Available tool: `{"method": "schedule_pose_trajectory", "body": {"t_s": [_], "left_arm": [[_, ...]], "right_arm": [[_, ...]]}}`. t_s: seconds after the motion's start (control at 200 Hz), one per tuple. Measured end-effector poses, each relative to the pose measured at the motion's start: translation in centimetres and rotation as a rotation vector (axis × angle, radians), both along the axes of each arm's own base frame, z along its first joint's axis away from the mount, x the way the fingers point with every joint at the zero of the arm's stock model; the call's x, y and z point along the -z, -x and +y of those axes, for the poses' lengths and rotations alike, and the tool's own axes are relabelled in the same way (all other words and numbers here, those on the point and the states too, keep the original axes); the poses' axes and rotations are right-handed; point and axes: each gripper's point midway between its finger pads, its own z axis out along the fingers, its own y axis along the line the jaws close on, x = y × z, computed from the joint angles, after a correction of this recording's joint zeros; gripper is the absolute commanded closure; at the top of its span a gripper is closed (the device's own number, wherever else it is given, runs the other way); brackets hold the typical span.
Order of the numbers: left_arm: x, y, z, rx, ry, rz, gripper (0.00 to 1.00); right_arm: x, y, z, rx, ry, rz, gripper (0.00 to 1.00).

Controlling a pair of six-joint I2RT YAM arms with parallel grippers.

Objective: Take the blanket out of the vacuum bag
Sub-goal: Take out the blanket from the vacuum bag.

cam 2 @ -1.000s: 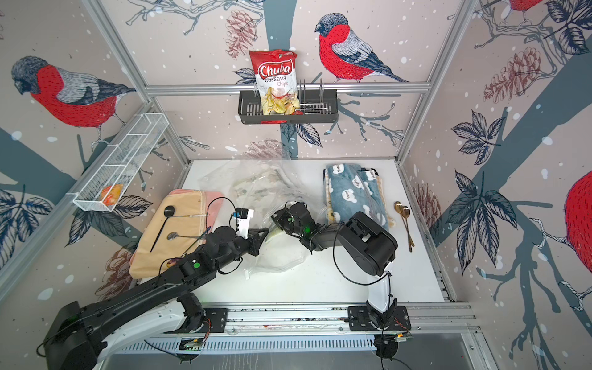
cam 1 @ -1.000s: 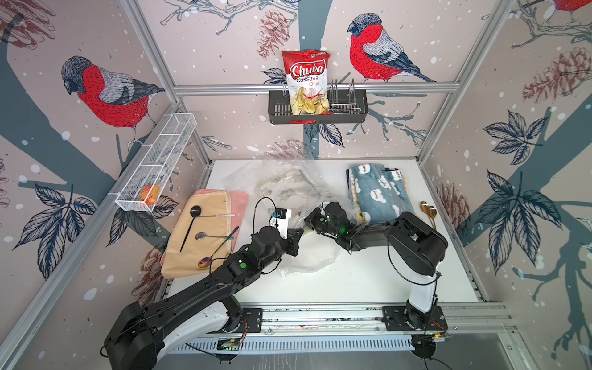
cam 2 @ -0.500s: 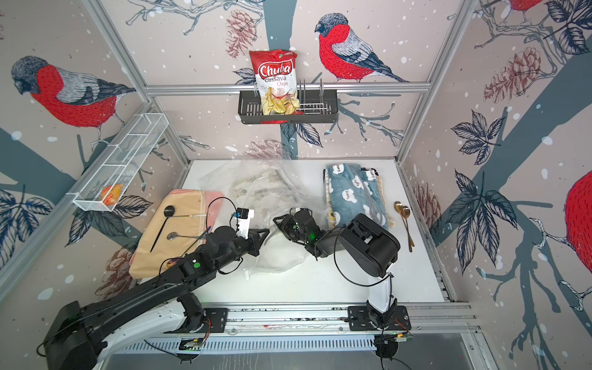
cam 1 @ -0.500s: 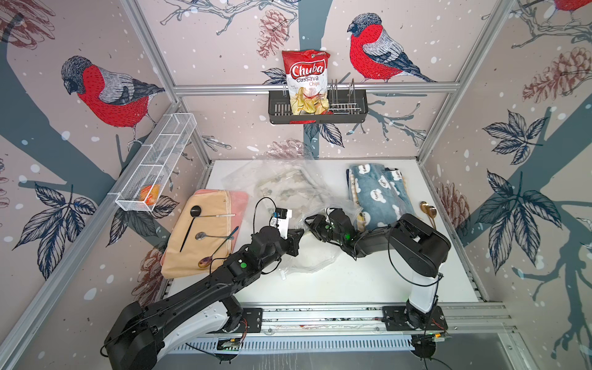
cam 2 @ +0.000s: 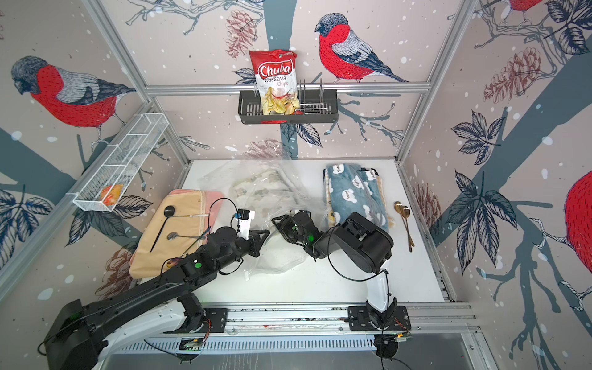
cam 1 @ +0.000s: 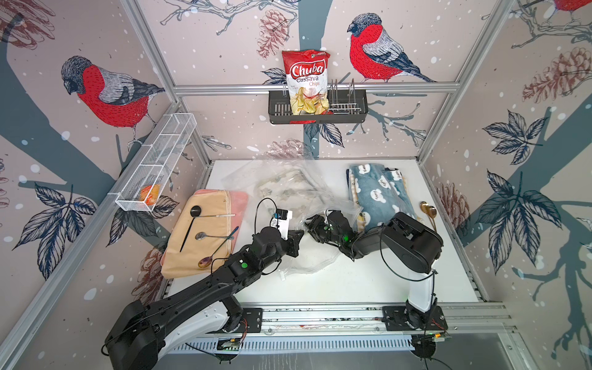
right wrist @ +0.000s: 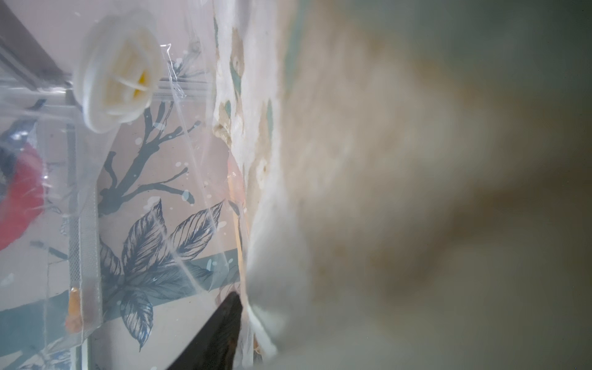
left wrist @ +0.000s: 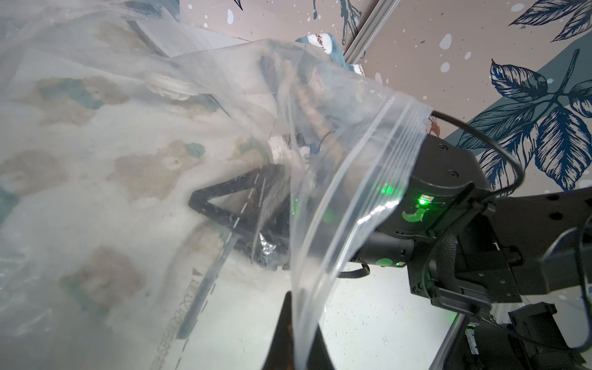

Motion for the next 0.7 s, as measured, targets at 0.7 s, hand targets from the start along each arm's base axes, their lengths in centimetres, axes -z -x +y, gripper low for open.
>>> {"method": "schedule_pose_trajectory", "body": {"t_s": [0.7], "left_arm": [[-1.0,0.0,0.0,-0.001,0.025,-0.024,1.00]], "right_arm": [[-5.0,-2.7,1.4,0.000,0.025,-0.121,0.79]]}}
